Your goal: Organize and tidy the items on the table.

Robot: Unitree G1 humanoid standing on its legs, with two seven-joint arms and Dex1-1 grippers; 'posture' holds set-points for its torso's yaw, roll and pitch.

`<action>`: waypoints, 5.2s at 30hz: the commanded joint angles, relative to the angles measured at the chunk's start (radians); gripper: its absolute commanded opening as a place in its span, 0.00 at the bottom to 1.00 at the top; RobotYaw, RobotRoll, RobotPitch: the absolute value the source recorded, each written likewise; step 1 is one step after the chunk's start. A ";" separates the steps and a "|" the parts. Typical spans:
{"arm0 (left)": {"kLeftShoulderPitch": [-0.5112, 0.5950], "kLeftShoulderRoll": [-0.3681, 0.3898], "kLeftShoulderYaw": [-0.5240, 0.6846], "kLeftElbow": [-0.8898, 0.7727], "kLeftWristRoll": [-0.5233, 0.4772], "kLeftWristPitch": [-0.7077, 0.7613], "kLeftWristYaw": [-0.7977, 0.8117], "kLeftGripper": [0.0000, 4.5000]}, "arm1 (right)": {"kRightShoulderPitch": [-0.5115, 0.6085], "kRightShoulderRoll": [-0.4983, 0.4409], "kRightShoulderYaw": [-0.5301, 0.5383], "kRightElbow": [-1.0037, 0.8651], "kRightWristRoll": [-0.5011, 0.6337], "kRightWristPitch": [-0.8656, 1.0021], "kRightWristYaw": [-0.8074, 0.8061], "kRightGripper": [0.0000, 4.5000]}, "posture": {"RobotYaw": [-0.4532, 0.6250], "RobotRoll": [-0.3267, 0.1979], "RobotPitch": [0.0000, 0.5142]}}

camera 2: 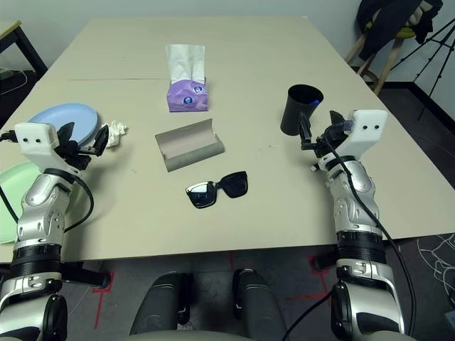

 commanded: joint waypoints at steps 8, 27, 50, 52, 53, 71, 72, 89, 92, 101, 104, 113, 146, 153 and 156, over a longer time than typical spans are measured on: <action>-0.009 -0.010 0.022 0.017 -0.007 0.000 0.069 1.00 | 0.009 -0.011 -0.008 -0.015 -0.012 0.018 -0.037 0.99 | 0.49 0.62 0.18; -0.015 -0.011 0.021 0.018 -0.009 -0.001 0.095 1.00 | 0.007 -0.018 0.002 -0.021 -0.020 0.021 -0.057 0.99 | 0.49 0.62 0.17; -0.029 -0.008 0.016 0.027 -0.005 -0.003 0.093 1.00 | -0.017 -0.012 0.018 -0.007 -0.043 0.023 -0.054 0.99 | 0.49 0.62 0.17; -0.028 -0.008 0.016 0.026 -0.005 -0.002 0.093 1.00 | -0.016 -0.009 0.018 -0.008 -0.043 0.022 -0.055 0.99 | 0.49 0.62 0.17; -0.028 -0.008 0.016 0.026 -0.004 -0.002 0.093 1.00 | -0.016 -0.008 0.018 -0.008 -0.043 0.022 -0.056 0.99 | 0.49 0.62 0.17; -0.016 -0.007 0.015 0.013 -0.003 0.005 0.093 1.00 | -0.008 0.000 0.021 -0.002 -0.051 0.022 -0.057 0.99 | 0.50 0.62 0.18; -0.016 -0.007 0.015 0.012 -0.003 0.005 0.093 1.00 | -0.008 0.000 0.022 -0.003 -0.051 0.022 -0.056 0.99 | 0.50 0.62 0.18; -0.023 -0.010 0.012 0.035 -0.001 -0.009 0.088 1.00 | -0.013 -0.002 0.020 0.004 -0.060 0.020 -0.058 0.99 | 0.49 0.62 0.17; -0.026 -0.010 0.010 0.044 -0.001 -0.014 0.085 1.00 | -0.012 -0.001 0.019 0.003 -0.062 0.020 -0.057 0.99 | 0.49 0.62 0.17; -0.035 -0.009 0.009 0.073 0.000 -0.033 0.077 1.00 | -0.015 0.013 0.021 -0.004 -0.067 0.017 -0.071 0.99 | 0.48 0.62 0.17; -0.038 -0.009 0.006 0.080 0.001 -0.038 0.075 1.00 | -0.013 0.025 0.024 -0.012 -0.070 0.013 -0.082 0.99 | 0.48 0.62 0.17; -0.047 -0.008 0.003 0.091 0.000 -0.048 0.074 1.00 | -0.015 0.026 0.024 -0.009 -0.068 0.014 -0.084 0.99 | 0.48 0.62 0.17; 0.067 0.044 0.026 -0.097 -0.012 0.062 0.057 1.00 | -0.062 -0.189 0.335 -0.182 0.120 0.123 0.903 0.99 | 0.59 0.62 0.22; 0.091 0.139 0.044 -0.159 -0.034 0.261 0.028 1.00 | -0.111 -0.171 0.369 -0.109 0.059 -0.038 0.978 0.99 | 0.61 0.62 0.22; 0.113 0.176 0.060 -0.187 -0.045 0.317 0.011 1.00 | -0.117 -0.160 0.380 -0.061 0.025 -0.139 0.998 0.99 | 0.62 0.62 0.22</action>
